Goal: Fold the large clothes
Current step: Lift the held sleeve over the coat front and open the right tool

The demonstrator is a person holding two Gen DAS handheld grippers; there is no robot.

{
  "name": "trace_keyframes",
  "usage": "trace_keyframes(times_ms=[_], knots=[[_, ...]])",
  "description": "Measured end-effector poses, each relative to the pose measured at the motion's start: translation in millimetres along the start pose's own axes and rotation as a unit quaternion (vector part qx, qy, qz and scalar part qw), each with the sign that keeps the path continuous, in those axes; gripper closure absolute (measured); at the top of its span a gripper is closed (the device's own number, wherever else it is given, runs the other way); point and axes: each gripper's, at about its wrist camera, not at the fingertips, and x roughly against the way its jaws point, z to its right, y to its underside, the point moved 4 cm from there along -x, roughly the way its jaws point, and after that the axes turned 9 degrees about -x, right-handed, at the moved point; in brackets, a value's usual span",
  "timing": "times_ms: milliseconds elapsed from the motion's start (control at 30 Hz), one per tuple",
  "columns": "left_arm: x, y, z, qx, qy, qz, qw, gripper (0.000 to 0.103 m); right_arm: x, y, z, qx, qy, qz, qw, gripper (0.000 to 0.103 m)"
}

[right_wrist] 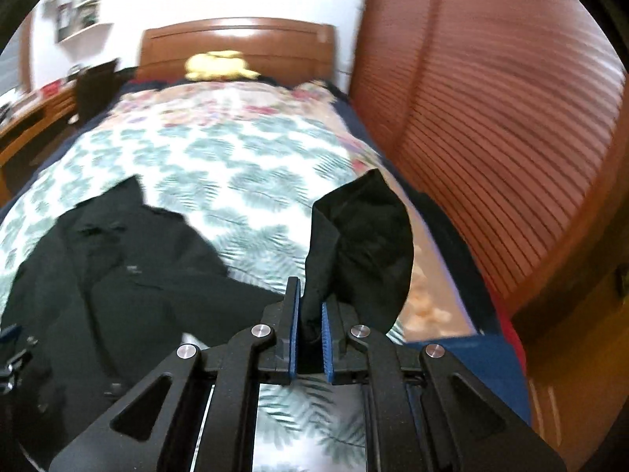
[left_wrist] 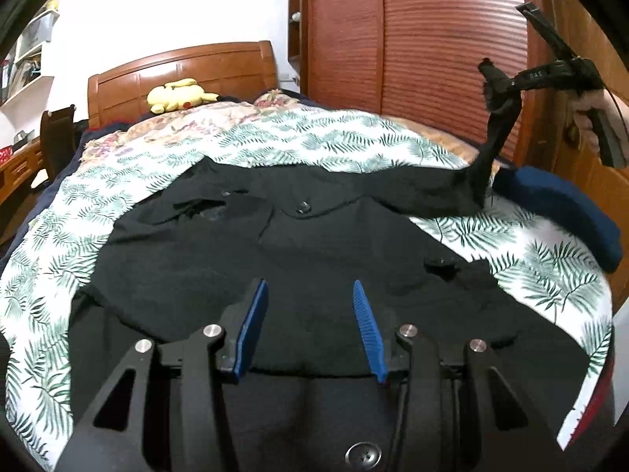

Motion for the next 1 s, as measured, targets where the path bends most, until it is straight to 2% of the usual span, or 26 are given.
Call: trace_keyframes(times_ms=[133, 533, 1000], knots=[[19.0, -4.7, -13.2, 0.007, -0.006, 0.015, 0.9999, 0.059, 18.8, -8.8, -54.1, 0.039, -0.027, 0.011, 0.999, 0.097], [66.3, 11.6, -42.0, 0.014, -0.026, 0.032, 0.9991, 0.059, 41.1, -11.0, -166.5, 0.103, -0.076, 0.028, 0.991, 0.098], [107.2, 28.1, -80.5, 0.036, -0.063, 0.043, 0.9964, 0.059, 73.7, 1.3, -293.3, 0.17, -0.154, 0.042, 0.972, 0.098]])
